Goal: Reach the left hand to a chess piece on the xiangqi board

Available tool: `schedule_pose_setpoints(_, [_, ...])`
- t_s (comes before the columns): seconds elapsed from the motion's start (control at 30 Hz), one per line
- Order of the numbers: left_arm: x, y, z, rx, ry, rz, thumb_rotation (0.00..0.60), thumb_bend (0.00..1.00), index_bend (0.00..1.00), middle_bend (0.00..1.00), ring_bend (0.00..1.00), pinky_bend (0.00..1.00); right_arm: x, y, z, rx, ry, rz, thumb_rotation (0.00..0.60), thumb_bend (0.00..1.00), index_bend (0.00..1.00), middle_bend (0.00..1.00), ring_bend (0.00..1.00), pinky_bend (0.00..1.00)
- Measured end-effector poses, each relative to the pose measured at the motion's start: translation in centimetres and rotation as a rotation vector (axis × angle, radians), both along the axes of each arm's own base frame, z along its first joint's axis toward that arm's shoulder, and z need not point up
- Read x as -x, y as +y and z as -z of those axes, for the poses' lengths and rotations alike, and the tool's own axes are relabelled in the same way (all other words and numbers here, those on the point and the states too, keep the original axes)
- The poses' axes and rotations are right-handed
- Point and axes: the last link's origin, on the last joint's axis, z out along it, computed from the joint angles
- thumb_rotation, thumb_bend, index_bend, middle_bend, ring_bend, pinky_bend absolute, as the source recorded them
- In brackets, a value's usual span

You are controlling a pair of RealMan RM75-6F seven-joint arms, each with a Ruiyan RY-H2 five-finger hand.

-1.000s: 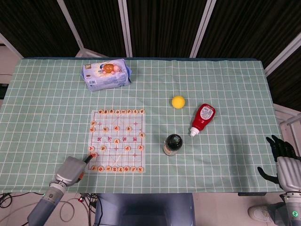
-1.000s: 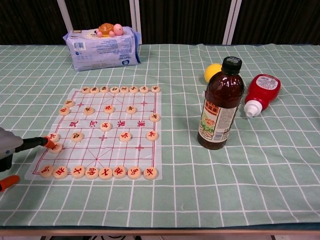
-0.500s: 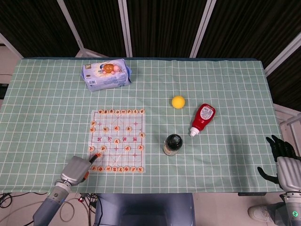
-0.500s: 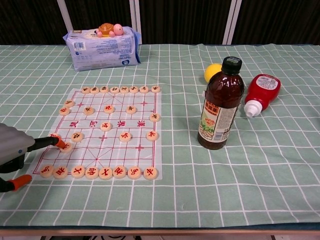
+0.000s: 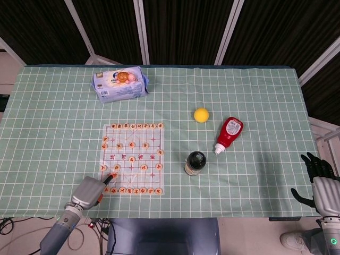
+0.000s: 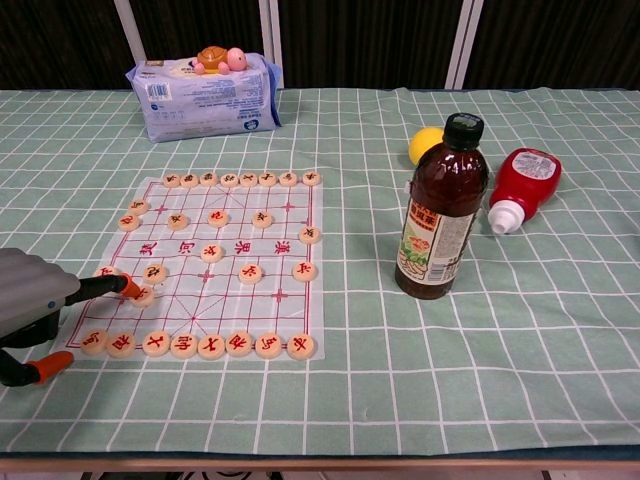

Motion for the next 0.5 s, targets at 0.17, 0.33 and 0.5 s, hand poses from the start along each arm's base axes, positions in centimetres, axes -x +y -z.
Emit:
schedule_pose_setpoints(0.17, [-0.1,-0.1,-0.1,0.0,-0.005,0.001,0.6,0.4,0.14,1.0,0.82,0.9,0.0,0.0,0.0,0.001,0.0,-0.001,0.6,0.29,0.0,0.0,0.0,0.0])
schedule_pose_setpoints(0.33, [-0.6,0.0,-0.6,-0.024,-0.043,0.018,0.6,0.32,0.05,1.0,0.77,0.88,0.0,0.0,0.0,0.001,0.0,-0.003,0.6,0.29,0.0,0.0,0.0,0.0])
schedule_pose_setpoints(0.5, [-1.4,0.1,-2.2,-0.086,-0.13,0.058,0.6,0.22,0.01,0.84,0.58,0.68,0.0,0.1,0.0,-0.001,0.003,-0.005,0.6,0.29,0.0,0.0,0.0,0.0])
